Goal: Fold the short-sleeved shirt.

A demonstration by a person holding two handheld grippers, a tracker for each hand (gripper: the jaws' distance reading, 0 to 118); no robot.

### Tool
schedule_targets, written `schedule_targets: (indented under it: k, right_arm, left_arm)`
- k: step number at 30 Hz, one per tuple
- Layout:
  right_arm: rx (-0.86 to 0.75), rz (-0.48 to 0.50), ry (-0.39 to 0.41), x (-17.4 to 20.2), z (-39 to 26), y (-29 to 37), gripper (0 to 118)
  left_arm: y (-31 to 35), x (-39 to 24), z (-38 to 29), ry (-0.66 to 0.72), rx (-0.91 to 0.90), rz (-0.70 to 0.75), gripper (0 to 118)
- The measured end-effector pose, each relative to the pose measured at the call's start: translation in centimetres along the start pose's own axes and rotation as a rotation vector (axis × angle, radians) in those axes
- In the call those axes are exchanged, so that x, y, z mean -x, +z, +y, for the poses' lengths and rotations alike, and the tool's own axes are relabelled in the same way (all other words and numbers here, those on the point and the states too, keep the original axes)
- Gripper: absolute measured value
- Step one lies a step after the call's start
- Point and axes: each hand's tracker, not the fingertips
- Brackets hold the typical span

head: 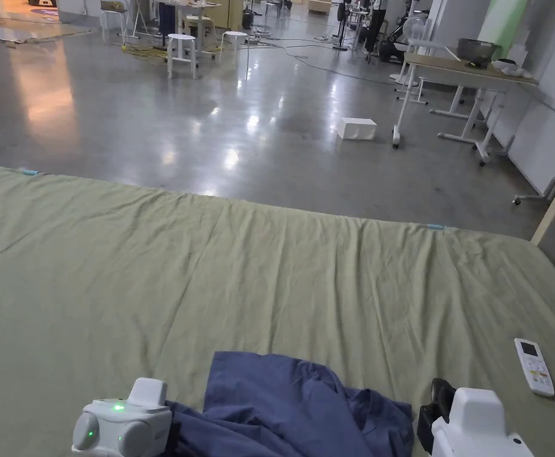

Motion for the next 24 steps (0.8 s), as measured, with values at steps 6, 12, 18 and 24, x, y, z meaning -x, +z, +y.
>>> schedule_targets:
  k: [6,12,18,24]
  right_arm:
    - [0.062,0.004,0.011,-1.2,-0.6,-2.2,0]
    - [0.357,0.073,-0.021,-3.2,-2.2,-9.9,17]
    - [0.581,0.183,0.093,-2.4,-5.8,-17.4,82]
    - [0.681,0.235,0.056,-1.2,-9.1,-20.4,49]
  left_arm:
    - [2.7,1.1,0.1,0.034,-0.039,-0.043,7]
    - [5.8,1.8,-0.3,0.033,-0.102,-0.073,7]
    - [7.7,2.1,-0.9,0.069,-0.144,-0.074,7]
    - [8.1,2.5,-1.4,0.100,-0.147,-0.069,7]
